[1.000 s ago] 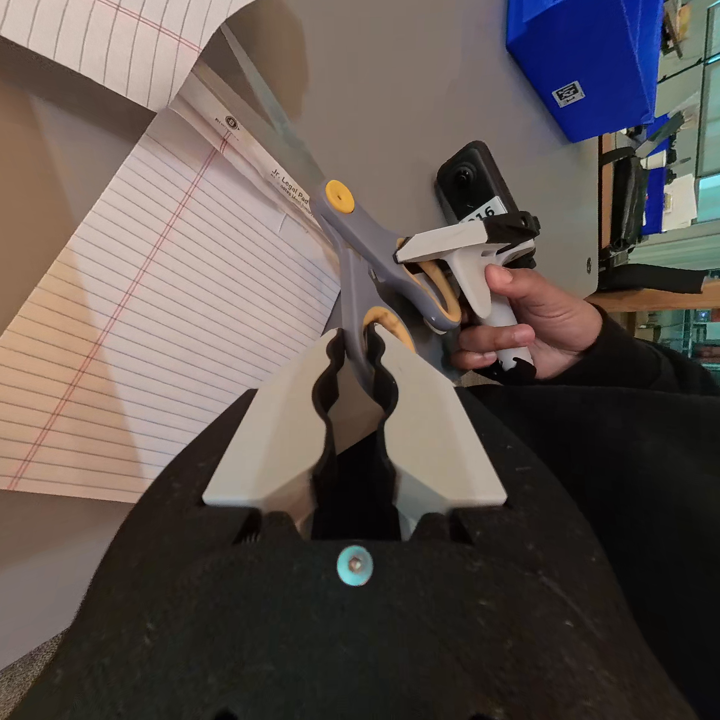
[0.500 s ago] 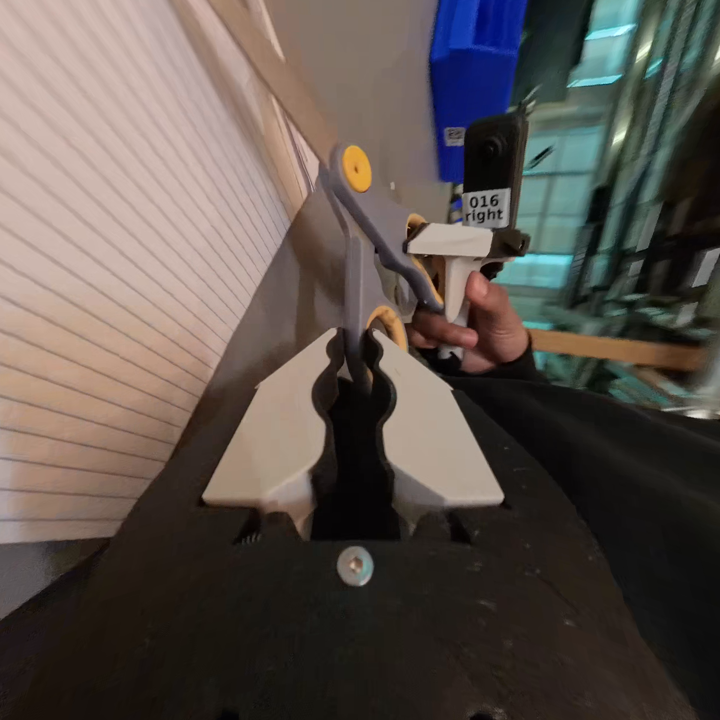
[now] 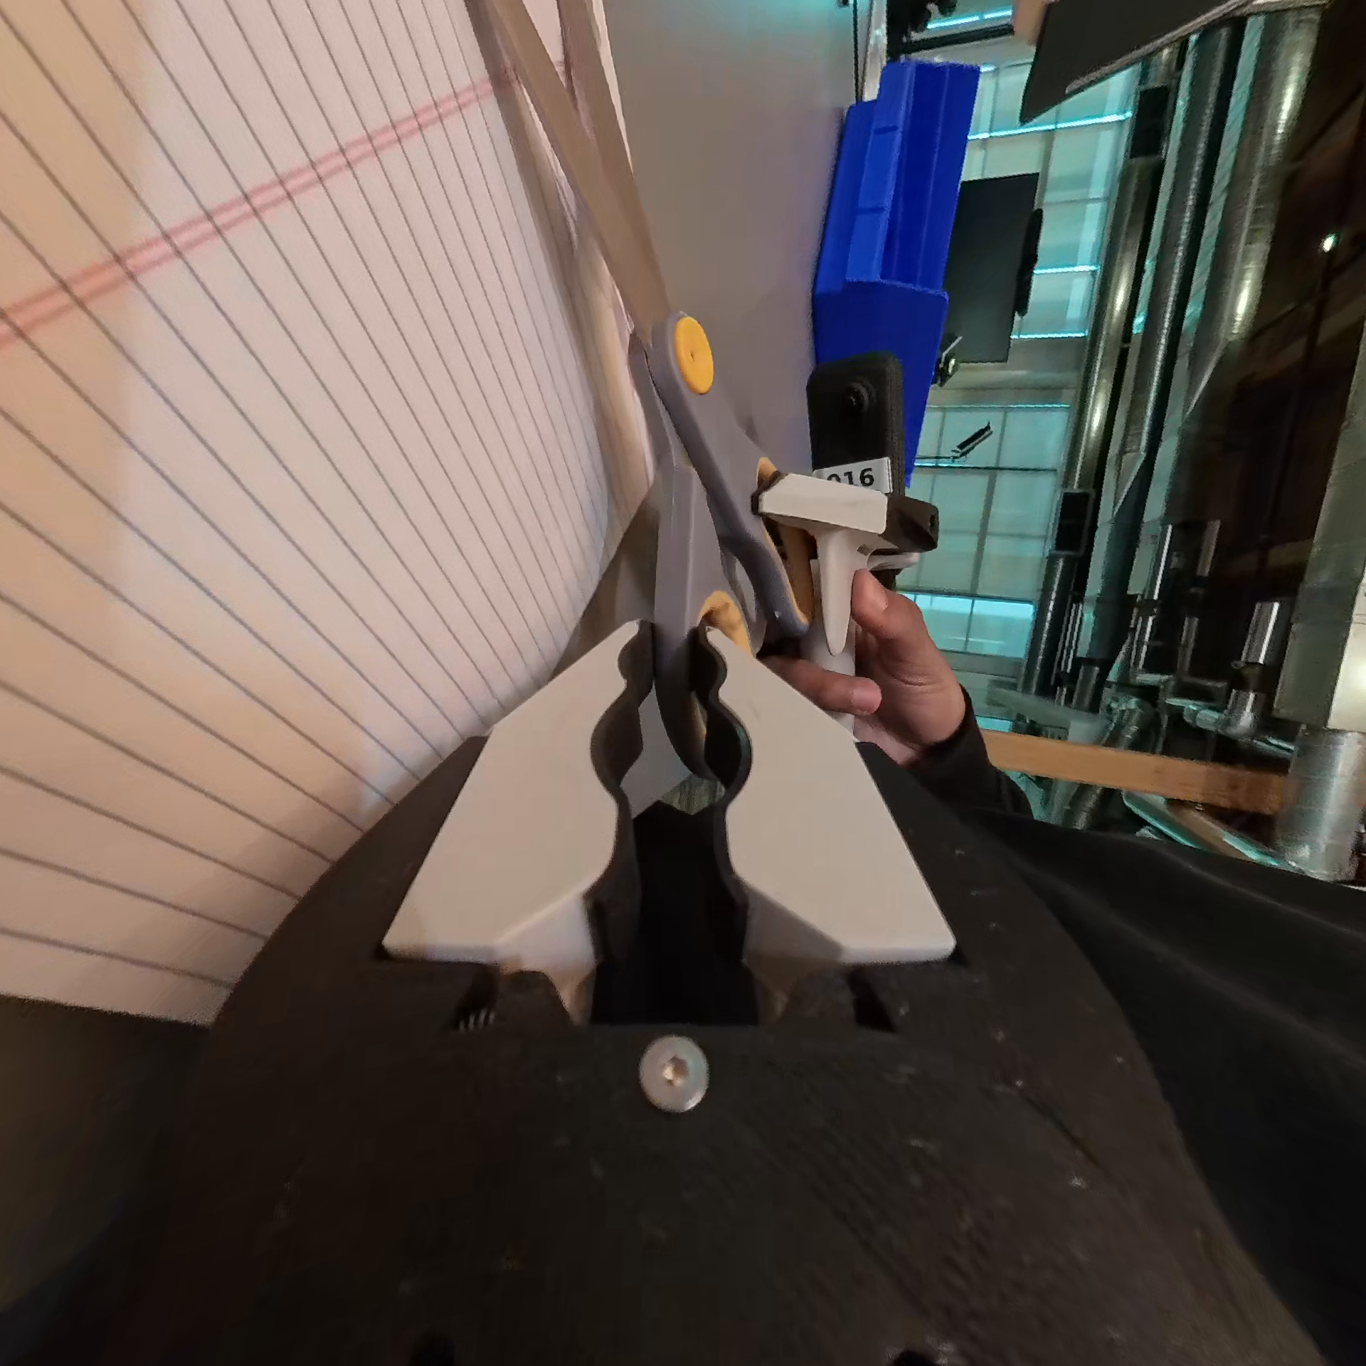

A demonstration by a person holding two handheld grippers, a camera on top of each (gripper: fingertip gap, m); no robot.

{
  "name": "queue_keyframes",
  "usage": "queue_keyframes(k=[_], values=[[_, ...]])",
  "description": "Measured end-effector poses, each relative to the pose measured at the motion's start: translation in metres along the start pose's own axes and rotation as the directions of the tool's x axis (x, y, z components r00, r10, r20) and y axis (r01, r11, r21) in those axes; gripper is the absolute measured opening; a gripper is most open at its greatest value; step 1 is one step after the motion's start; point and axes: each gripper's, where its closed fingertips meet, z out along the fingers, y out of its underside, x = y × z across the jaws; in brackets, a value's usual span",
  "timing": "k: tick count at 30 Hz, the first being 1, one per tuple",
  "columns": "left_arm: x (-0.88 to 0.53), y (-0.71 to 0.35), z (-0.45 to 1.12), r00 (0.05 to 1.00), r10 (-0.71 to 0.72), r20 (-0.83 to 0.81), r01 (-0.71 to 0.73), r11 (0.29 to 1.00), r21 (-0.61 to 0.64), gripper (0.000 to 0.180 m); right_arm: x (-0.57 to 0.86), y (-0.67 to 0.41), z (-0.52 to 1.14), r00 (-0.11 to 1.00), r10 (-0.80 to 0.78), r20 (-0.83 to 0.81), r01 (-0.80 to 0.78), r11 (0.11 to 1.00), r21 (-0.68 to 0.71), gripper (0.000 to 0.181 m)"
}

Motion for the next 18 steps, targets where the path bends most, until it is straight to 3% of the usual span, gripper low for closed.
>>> queue_keyframes(k=[9, 18], values=[[-0.008, 0.004, 0.004, 0.992, 0.101, 0.078, -0.097, 0.994, -0.042, 0.007, 0.002, 0.001, 0.015, 0.997, -0.071, -0.036, 0.069, 0.996, -0.050, 0.014], [-0.003, 0.004, 0.015, 0.990, 0.132, 0.043, -0.130, 0.990, -0.059, 0.008, 0.000, -0.005, 0.013, 0.998, -0.060, -0.001, 0.060, 0.998, 0.013, 0.014]])
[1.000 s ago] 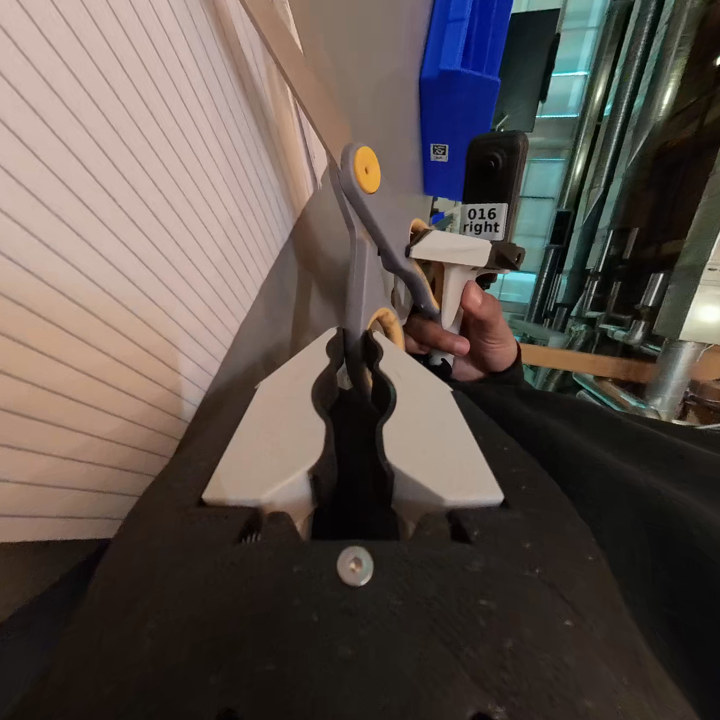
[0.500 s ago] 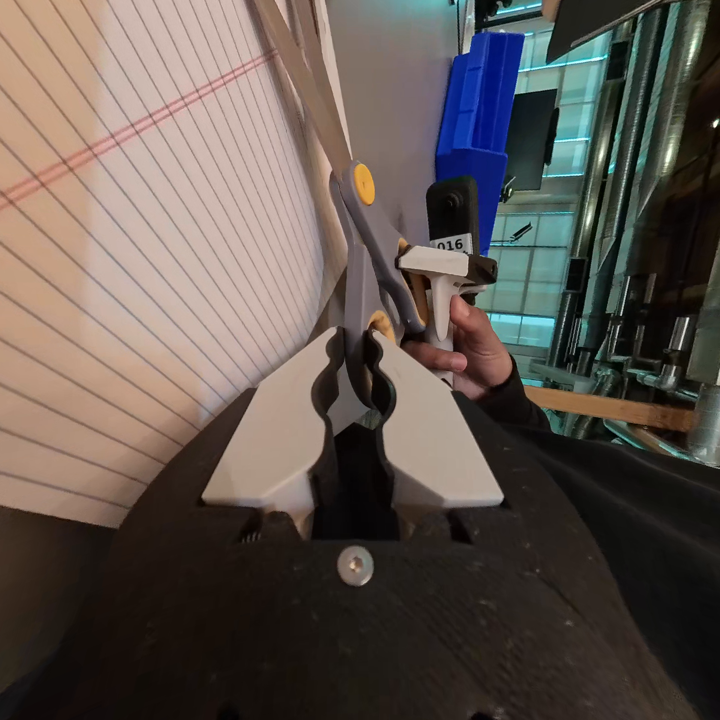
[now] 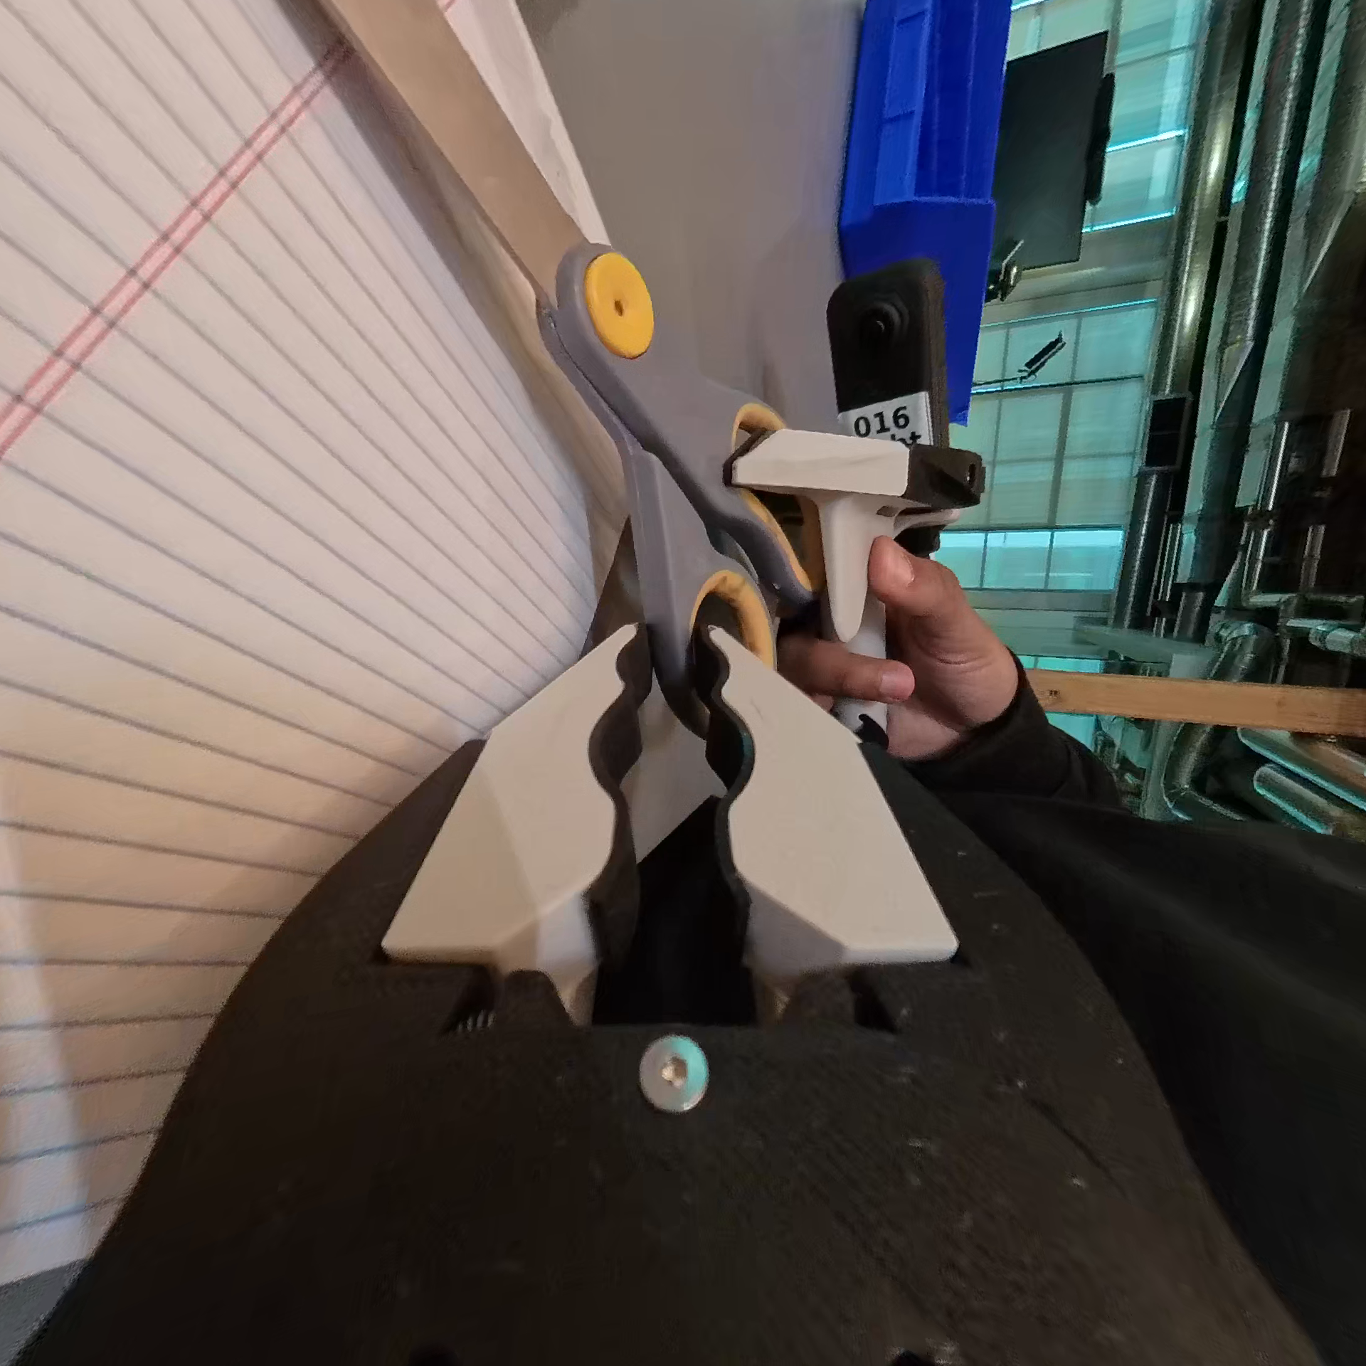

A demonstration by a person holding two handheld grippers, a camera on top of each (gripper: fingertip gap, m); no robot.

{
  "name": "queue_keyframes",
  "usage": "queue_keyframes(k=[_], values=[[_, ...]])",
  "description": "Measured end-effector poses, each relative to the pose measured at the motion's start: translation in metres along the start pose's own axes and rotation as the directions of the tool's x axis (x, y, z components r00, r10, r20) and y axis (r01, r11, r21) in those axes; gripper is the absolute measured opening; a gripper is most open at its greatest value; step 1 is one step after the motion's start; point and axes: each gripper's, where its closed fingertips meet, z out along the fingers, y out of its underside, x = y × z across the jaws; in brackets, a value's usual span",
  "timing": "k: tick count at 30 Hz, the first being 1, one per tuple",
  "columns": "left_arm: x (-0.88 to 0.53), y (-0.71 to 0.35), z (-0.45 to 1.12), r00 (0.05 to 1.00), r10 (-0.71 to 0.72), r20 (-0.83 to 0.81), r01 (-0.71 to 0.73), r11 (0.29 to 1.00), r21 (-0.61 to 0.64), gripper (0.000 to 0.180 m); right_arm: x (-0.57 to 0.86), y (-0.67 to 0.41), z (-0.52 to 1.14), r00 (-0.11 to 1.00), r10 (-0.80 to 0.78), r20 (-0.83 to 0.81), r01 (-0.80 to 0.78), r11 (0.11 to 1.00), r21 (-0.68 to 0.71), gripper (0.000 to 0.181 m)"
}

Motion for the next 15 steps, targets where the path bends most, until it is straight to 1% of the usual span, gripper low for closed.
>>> queue_keyframes(k=[2, 4, 7, 11, 15], values=[[0.001, -0.001, 0.000, 1.000, 0.018, 0.009, -0.018, 1.000, 0.000, 0.008, -0.002, -0.001, 0.001, 1.000, -0.012, 0.003, 0.012, 1.000, 0.018, 0.015], [0.004, 0.000, 0.002, 1.000, 0.031, 0.005, -0.031, 0.999, -0.010, 0.009, -0.003, 0.001, 0.005, 1.000, -0.025, 0.001, 0.025, 1.000, 0.001, 0.015], [0.003, -0.002, 0.002, 0.996, 0.084, 0.040, -0.083, 0.996, -0.018, 0.009, -0.007, 0.000, 0.005, 0.999, -0.041, 0.009, 0.041, 0.999, 0.015, 0.015], [0.024, -0.013, -0.001, 0.993, 0.112, -0.030, -0.111, 0.994, 0.025, 0.009, -0.025, -0.009, -0.006, 0.992, -0.043, 0.117, 0.034, 0.996, 0.078, 0.014], [0.035, -0.013, 0.001, 0.987, 0.147, -0.058, -0.147, 0.989, 0.007, 0.009, -0.033, -0.009, -0.017, 0.987, -0.067, 0.144, 0.052, 0.993, 0.104, 0.013]])
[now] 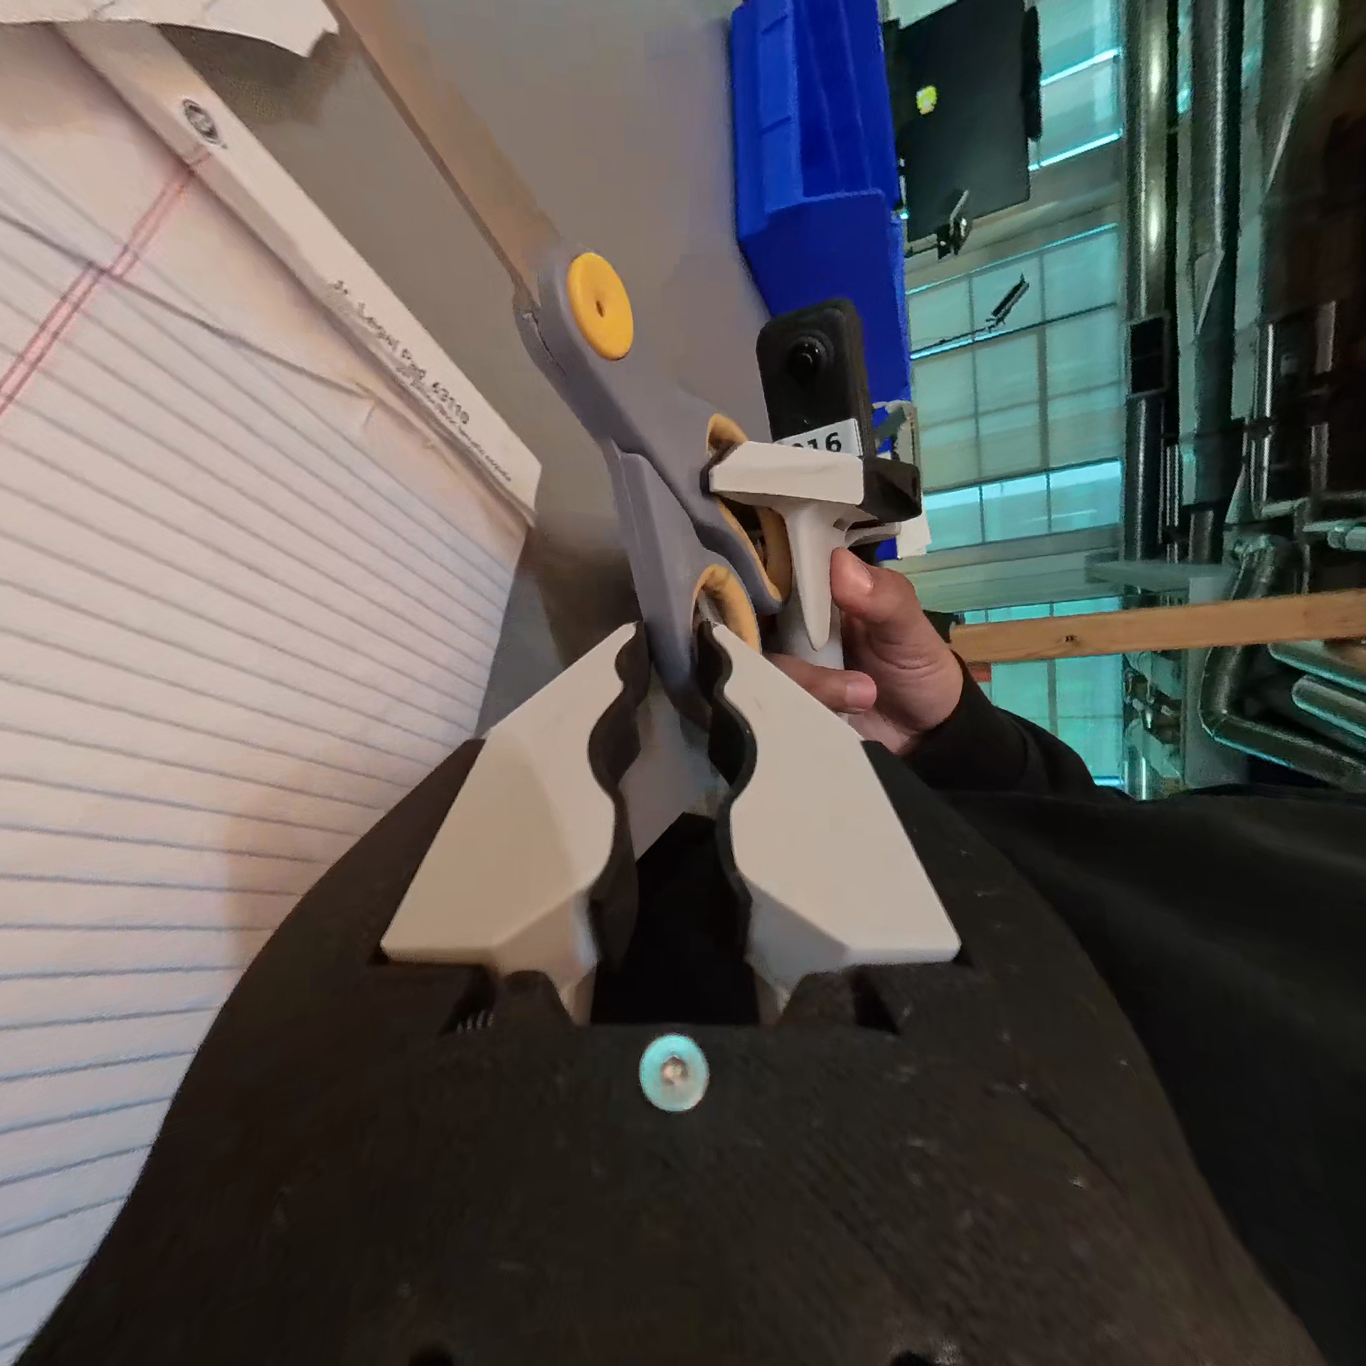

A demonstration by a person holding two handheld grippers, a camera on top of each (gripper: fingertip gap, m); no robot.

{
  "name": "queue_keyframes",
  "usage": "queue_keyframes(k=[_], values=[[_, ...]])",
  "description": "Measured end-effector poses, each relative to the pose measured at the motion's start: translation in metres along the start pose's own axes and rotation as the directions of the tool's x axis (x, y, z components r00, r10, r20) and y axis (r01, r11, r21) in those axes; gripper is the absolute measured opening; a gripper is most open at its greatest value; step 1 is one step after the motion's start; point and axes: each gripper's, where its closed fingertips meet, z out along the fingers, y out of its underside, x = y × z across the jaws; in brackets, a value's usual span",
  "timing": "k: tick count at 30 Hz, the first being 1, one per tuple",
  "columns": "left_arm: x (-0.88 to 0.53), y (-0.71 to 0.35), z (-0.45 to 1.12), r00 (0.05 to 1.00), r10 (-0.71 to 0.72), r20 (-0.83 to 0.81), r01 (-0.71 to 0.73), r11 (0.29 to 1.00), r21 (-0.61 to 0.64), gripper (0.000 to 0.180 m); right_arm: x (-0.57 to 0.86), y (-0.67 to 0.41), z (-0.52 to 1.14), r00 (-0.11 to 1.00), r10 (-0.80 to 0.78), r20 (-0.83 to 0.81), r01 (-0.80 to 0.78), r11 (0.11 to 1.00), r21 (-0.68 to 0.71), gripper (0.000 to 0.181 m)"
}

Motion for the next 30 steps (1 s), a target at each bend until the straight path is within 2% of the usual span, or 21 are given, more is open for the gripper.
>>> queue_keyframes(k=[6, 9, 17, 20, 21, 25, 30], values=[[0.003, 0.015, 0.001, 0.999, -0.022, -0.047, 0.019, 0.998, -0.067, 0.007, 0.002, 0.018, -0.022, 0.987, -0.126, -0.096, 0.122, 0.991, -0.050, 0.013], [0.006, 0.019, 0.007, 0.990, -0.100, -0.104, 0.091, 0.992, -0.086, 0.007, 0.007, 0.020, -0.033, 0.991, -0.087, -0.104, 0.085, 0.996, -0.020, 0.012], [0.019, 0.011, 0.013, 0.981, -0.102, -0.168, 0.093, 0.994, -0.065, 0.009, -0.003, 0.015, -0.048, 0.999, -0.016, -0.039, 0.017, 1.000, 0.024, 0.013], [0.016, 0.003, 0.005, 0.983, -0.089, -0.159, 0.087, 0.996, -0.017, 0.008, -0.006, -0.017, -0.083, 1.000, 0.018, -0.016, -0.015, 0.979, 0.205, 0.012], [0.016, 0.001, 0.001, 0.980, -0.100, -0.169, 0.101, 0.995, -0.006, 0.008, -0.003, -0.023, -0.095, 0.999, 0.002, -0.038, 0.007, 0.975, 0.224, 0.011], [0.021, 0.013, 0.010, 0.984, -0.066, -0.166, 0.059, 0.997, -0.048, 0.009, -0.006, -0.030, -0.103, 0.994, -0.062, -0.094, 0.079, 0.978, 0.191, 0.012], [0.019, -0.013, 0.010, 0.970, -0.122, -0.209, 0.138, 0.988, 0.065, 0.008, -0.015, -0.030, -0.091, 0.978, -0.160, -0.136, 0.174, 0.980, 0.096, 0.011]])
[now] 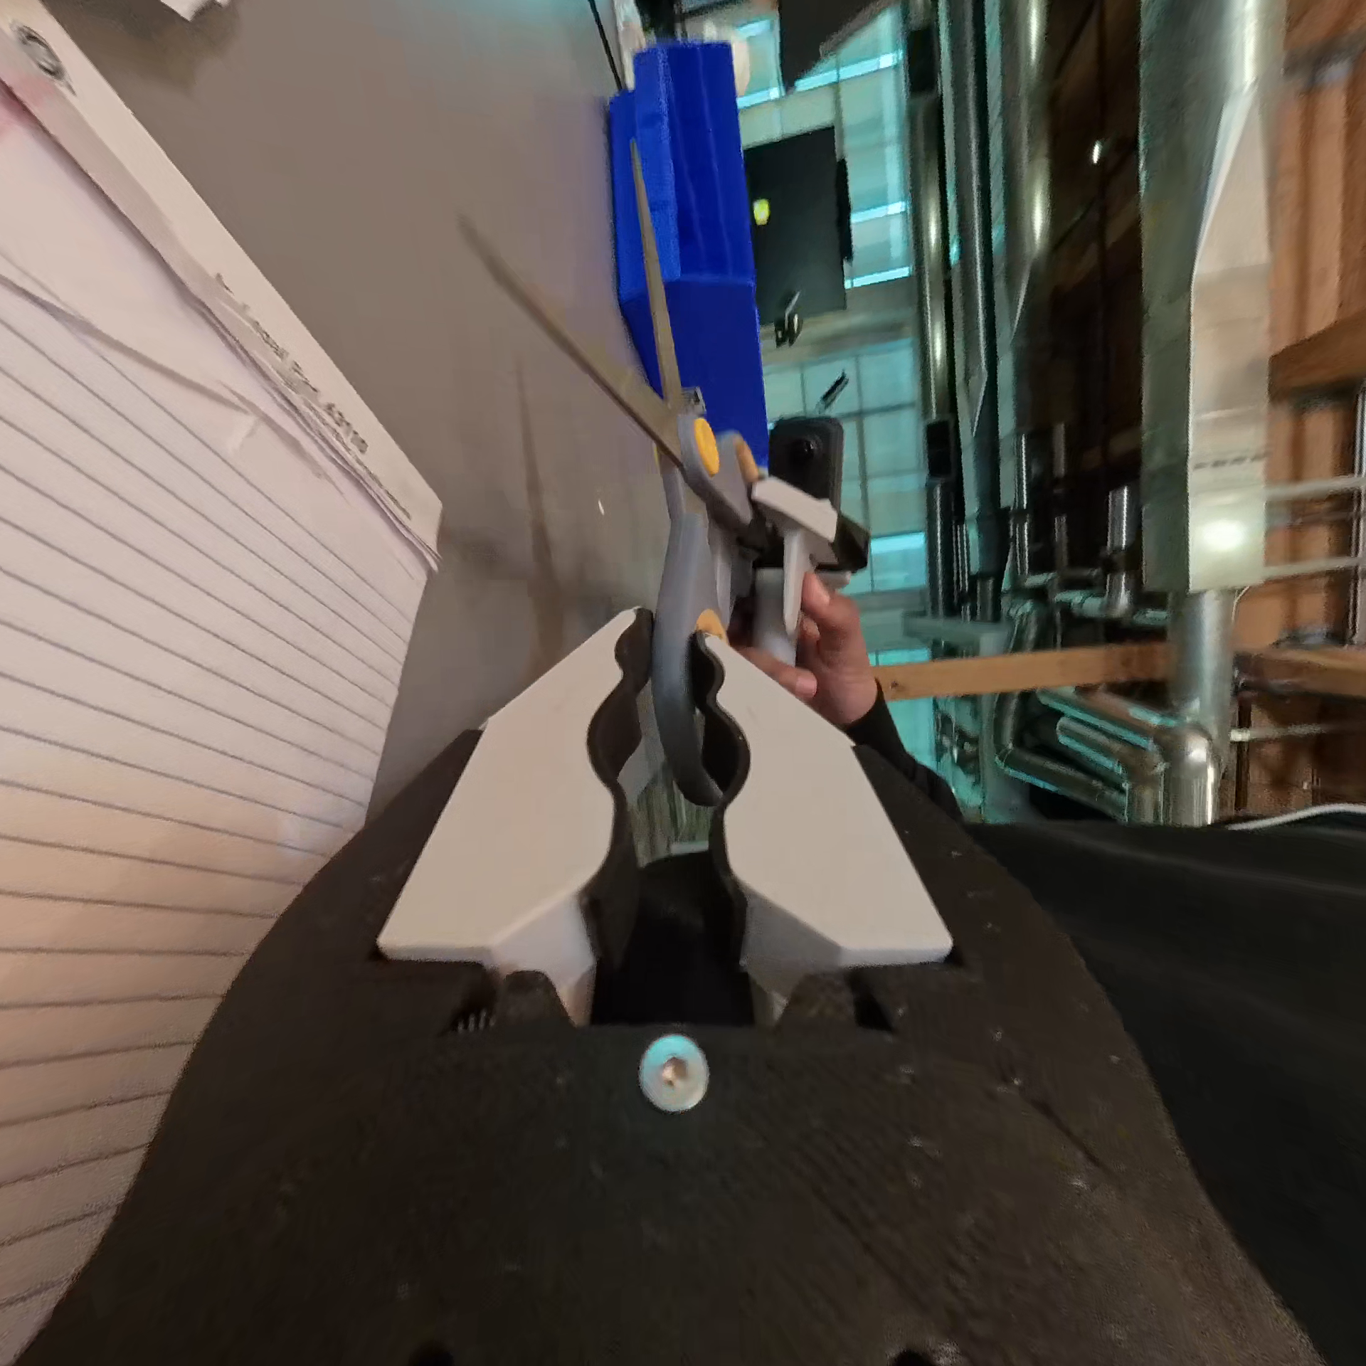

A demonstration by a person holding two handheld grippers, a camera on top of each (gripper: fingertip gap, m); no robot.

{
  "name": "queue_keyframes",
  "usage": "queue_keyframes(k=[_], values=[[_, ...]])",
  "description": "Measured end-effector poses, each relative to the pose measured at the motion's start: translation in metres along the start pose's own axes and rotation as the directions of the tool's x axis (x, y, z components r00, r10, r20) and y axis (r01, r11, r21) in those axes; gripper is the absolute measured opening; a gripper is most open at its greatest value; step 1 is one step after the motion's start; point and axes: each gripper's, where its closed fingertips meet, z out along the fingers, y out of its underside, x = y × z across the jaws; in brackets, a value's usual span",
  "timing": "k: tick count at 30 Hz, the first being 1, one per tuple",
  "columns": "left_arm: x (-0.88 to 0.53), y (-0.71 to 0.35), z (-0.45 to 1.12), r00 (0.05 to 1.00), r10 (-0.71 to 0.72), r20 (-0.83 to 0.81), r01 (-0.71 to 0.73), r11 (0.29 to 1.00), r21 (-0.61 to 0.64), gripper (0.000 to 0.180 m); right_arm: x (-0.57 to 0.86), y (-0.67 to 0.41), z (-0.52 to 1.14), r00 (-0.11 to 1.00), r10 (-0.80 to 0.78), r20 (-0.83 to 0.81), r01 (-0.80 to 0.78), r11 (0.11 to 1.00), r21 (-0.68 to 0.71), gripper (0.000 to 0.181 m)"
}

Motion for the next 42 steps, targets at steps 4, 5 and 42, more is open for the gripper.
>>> queue_keyframes(k=[4, 5, 42], values=[[-0.002, -0.012, 0.000, 1.000, -0.028, -0.010, 0.029, 0.997, 0.074, 0.007, -0.009, 0.018, 0.013, 0.999, 0.017, 0.032, -0.014, 0.997, -0.075, 0.010], [-0.002, -0.012, 0.000, 1.000, -0.026, -0.009, 0.026, 0.996, 0.079, 0.007, -0.008, 0.018, 0.012, 0.999, 0.022, 0.036, -0.020, 0.997, -0.080, 0.010], [-0.013, -0.004, 0.017, 0.990, 0.097, 0.105, -0.109, 0.987, 0.115, 0.024, 0.003, -0.007, -0.012, 0.989, -0.147, -0.008, 0.136, 0.931, -0.340, 0.008]])
